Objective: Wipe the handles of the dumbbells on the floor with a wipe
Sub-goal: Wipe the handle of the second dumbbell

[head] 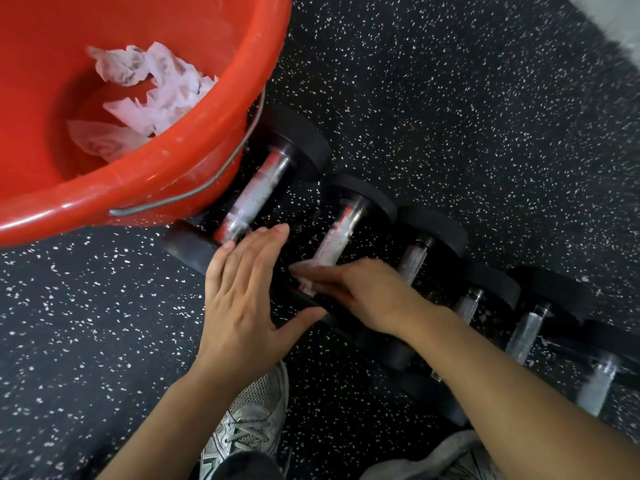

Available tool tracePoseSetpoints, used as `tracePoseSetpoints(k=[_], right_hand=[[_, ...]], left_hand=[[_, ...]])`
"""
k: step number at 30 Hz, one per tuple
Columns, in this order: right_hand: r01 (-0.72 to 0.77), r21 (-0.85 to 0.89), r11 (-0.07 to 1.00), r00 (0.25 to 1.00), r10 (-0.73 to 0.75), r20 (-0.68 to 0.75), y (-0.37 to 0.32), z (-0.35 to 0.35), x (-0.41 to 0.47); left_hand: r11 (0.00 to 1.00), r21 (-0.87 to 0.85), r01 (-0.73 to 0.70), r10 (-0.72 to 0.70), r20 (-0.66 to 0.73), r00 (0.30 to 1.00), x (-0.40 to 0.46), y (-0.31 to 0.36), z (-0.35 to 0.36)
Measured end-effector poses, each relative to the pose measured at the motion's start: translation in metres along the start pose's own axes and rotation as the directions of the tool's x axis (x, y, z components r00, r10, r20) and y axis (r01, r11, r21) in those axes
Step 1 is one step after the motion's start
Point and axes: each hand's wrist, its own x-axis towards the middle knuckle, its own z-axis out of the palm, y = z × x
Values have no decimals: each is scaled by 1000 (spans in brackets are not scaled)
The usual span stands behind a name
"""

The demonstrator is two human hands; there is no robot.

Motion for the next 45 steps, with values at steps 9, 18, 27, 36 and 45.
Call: tracePoseSetpoints(k=[9,18,27,36,45], right_hand=[[-124,199,972,952,173,-251,15,-21,11],[-64,19,998,995,65,-77,0,-7,6],[-99,218,971,972,142,-188,5,-4,5],[-47,168,985,989,70,-131,-14,1,-17],[-166,354,920,844,318,-432,50,-18,-89]], left_hand=[[999,20,-39,39,-29,999,-1,-1,0],[999,31,-36,36,-16,999,-1,-4,0],[999,34,-36,36,-16,999,-1,-1,-3],[997,68,-32,31,23,999,2,7,-6],[987,48,-155,153,47,987,5,49,15]])
